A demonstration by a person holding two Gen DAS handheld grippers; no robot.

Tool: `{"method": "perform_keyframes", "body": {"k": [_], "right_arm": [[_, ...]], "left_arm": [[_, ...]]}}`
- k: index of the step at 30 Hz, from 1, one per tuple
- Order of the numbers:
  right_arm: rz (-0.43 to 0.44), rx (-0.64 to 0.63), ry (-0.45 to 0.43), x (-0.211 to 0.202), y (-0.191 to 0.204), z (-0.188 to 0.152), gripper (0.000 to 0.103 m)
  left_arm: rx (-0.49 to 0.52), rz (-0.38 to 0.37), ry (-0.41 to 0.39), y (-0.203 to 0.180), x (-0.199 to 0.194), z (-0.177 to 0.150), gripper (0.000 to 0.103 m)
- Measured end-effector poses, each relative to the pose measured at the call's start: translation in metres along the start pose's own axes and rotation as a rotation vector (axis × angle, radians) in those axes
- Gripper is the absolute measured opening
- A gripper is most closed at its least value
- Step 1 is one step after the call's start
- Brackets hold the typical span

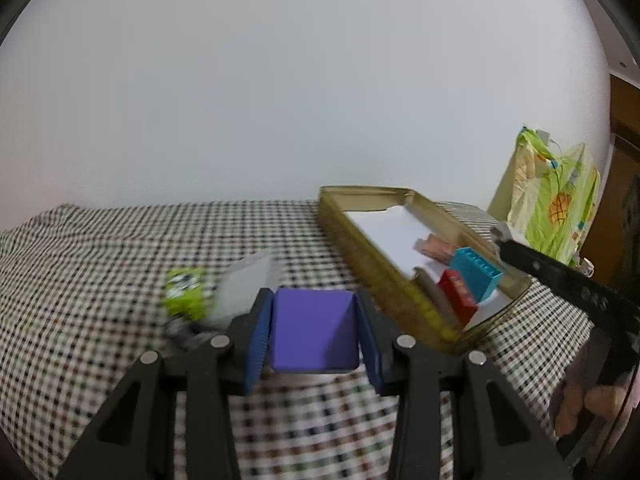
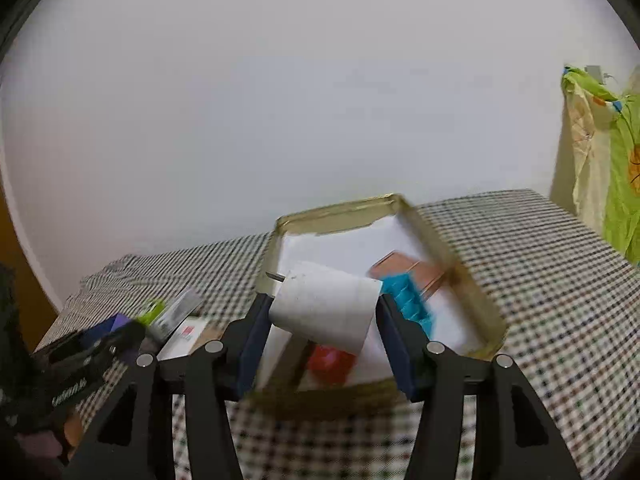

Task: Organize rigid objects
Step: 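Carry the white block and purple block with both tools over the tin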

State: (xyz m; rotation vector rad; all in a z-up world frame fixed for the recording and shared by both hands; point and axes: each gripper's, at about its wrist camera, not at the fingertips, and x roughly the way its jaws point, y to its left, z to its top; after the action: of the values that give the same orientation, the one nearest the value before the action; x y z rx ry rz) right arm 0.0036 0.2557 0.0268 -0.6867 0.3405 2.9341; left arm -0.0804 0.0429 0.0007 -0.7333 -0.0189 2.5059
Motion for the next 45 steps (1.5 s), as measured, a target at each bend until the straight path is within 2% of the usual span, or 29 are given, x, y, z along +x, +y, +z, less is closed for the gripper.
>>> {"method": "perform_keyframes", "body": {"k": [10, 15, 20, 26, 33, 39, 42, 44, 45], "right_arm": [[-0.027, 0.013, -0.010, 0.052, -0.040, 0.047, 0.057], [-0.017, 0.056, 0.034, 0.074, -0.056, 0.041, 0.057], [-0.029, 0.015, 0.057, 0.085, -0.056, 0.037, 0.057], [0.001, 0.048, 0.140, 0.107, -0.064, 0.030, 0.057], [-0.021, 0.021, 0.133, 0.109, -0.061, 0.026, 0.057], [0.005, 0.034, 0.126, 0.103, -0.059, 0.024, 0.057], [-0.032, 0.041, 0.082, 0.095, -0.062, 0.026, 0.060], [-0.055, 0.057, 0.045, 0.089, -0.066, 0.028, 0.077], [-0.064, 0.071, 0.017, 0.085, -0.069, 0.029, 0.078]], "left_arm": [[-0.018, -0.036, 0.010, -0.051, 0.044, 0.030, 0.040], [-0.002, -0.024, 0.040, -0.075, 0.071, 0.037, 0.040], [-0.009, 0.012, 0.097, -0.093, 0.096, 0.040, 0.040], [0.026, 0.053, 0.130, -0.105, 0.106, 0.033, 0.040], [0.044, 0.093, 0.136, -0.104, 0.105, 0.028, 0.040], [0.080, 0.124, 0.129, -0.106, 0.109, 0.028, 0.040], [0.080, 0.101, 0.131, -0.107, 0.109, 0.028, 0.048], [0.068, 0.062, 0.127, -0.107, 0.107, 0.029, 0.064], [0.069, 0.050, 0.120, -0.109, 0.105, 0.030, 0.069]]}}
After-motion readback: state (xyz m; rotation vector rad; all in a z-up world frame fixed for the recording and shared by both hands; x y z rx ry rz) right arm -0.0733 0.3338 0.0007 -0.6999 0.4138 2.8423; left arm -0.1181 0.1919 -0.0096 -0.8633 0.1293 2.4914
